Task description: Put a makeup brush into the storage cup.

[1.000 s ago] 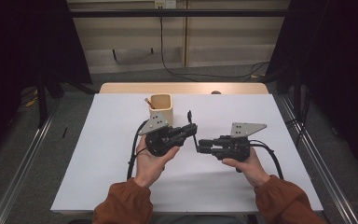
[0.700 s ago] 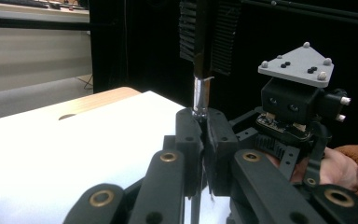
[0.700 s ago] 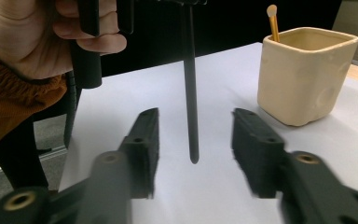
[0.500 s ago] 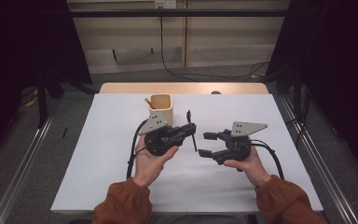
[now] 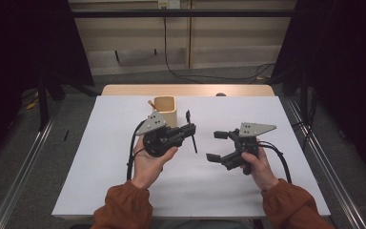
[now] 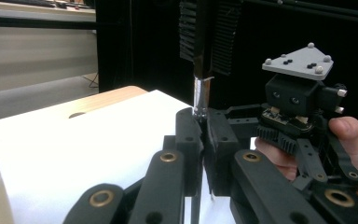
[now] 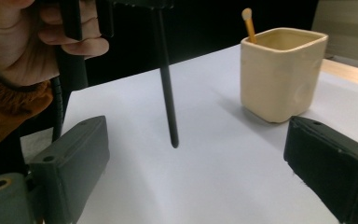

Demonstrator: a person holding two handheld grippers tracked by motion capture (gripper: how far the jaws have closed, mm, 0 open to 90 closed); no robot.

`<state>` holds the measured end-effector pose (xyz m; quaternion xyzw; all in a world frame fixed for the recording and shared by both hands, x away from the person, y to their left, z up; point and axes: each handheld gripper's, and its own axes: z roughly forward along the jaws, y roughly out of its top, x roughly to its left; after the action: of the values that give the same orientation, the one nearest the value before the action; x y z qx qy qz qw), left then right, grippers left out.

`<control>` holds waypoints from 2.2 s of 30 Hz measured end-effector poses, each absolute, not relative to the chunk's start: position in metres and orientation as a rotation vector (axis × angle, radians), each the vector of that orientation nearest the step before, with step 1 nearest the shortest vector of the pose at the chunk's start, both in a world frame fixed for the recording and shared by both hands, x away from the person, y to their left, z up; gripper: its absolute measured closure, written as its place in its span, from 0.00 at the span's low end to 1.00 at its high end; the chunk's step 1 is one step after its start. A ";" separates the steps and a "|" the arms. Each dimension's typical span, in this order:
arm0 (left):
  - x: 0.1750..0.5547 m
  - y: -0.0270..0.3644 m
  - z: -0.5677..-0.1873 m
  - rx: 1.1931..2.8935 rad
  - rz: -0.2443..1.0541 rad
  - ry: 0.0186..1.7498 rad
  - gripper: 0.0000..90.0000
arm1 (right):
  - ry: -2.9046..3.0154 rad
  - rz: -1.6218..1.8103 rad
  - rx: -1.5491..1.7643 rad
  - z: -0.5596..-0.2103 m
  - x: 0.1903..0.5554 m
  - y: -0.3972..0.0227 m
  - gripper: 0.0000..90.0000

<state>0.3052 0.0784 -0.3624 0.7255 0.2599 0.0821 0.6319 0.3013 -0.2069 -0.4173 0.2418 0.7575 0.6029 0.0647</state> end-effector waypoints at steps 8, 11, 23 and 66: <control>0.306 0.091 -0.357 1.648 0.202 0.614 0.95 | 2.230 1.793 0.758 -0.416 0.300 -0.215 0.07; 0.306 0.096 -0.358 1.653 0.206 0.622 0.95 | 2.200 1.766 0.767 -0.417 0.297 -0.220 0.07; 0.310 0.116 -0.358 1.665 0.218 0.660 0.95 | 2.145 1.721 0.812 -0.415 0.281 -0.238 0.06; 0.357 0.150 -0.330 1.636 0.282 0.741 0.95 | 1.942 1.533 1.051 -0.442 0.216 -0.294 0.00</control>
<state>0.3574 0.1498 -0.3300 0.7099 0.3215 0.1224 0.6146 0.2164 -0.2940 -0.4423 0.3811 0.7039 0.5558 0.2247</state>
